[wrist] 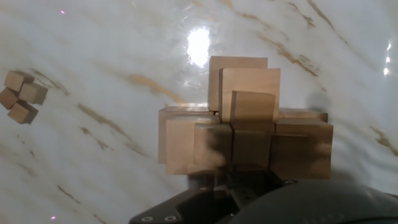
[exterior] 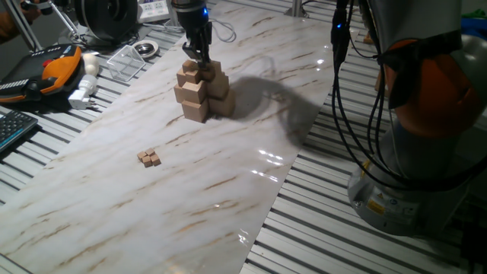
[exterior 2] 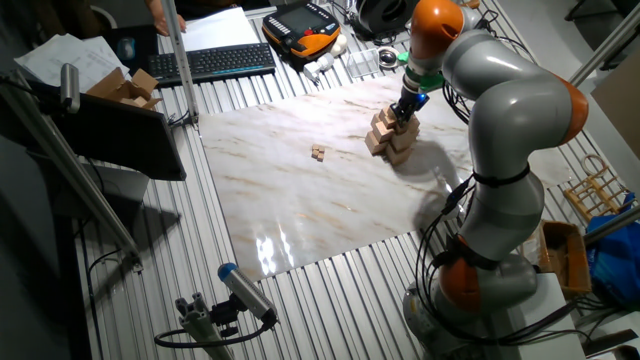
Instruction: Stack the blocks into a cross shape
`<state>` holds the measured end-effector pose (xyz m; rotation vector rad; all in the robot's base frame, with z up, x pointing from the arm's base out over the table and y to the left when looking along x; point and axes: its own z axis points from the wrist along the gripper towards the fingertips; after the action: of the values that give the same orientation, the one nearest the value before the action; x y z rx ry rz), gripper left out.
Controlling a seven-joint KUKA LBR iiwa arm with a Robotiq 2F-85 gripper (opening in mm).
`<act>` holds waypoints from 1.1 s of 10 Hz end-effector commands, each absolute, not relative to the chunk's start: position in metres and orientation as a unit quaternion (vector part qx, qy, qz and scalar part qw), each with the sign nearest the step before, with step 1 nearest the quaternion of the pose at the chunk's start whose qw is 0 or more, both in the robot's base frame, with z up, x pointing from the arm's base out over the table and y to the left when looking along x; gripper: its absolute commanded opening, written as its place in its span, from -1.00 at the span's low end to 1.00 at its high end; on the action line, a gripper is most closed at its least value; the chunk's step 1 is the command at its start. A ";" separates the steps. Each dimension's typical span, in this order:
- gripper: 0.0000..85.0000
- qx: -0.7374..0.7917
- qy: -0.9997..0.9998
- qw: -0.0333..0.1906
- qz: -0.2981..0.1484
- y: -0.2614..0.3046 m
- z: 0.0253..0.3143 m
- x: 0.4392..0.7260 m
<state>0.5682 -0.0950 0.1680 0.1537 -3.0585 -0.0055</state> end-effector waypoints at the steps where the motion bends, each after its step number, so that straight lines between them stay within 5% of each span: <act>1: -1.00 0.049 -0.998 0.040 -0.002 -0.095 0.168 0.568; 3: -1.00 0.047 -0.998 0.039 -0.003 -0.095 0.168 0.568; 4: -0.60 0.046 -0.998 0.040 -0.004 -0.095 0.168 0.568; 9: -0.60 0.040 -0.998 0.039 -0.008 -0.094 0.168 0.568; 10: -0.20 0.040 -0.998 0.039 -0.008 -0.094 0.168 0.568; 11: -0.20 0.040 -0.998 0.039 -0.007 -0.094 0.168 0.568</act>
<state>0.5681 -0.0943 0.1680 0.1214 -3.0602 -0.0208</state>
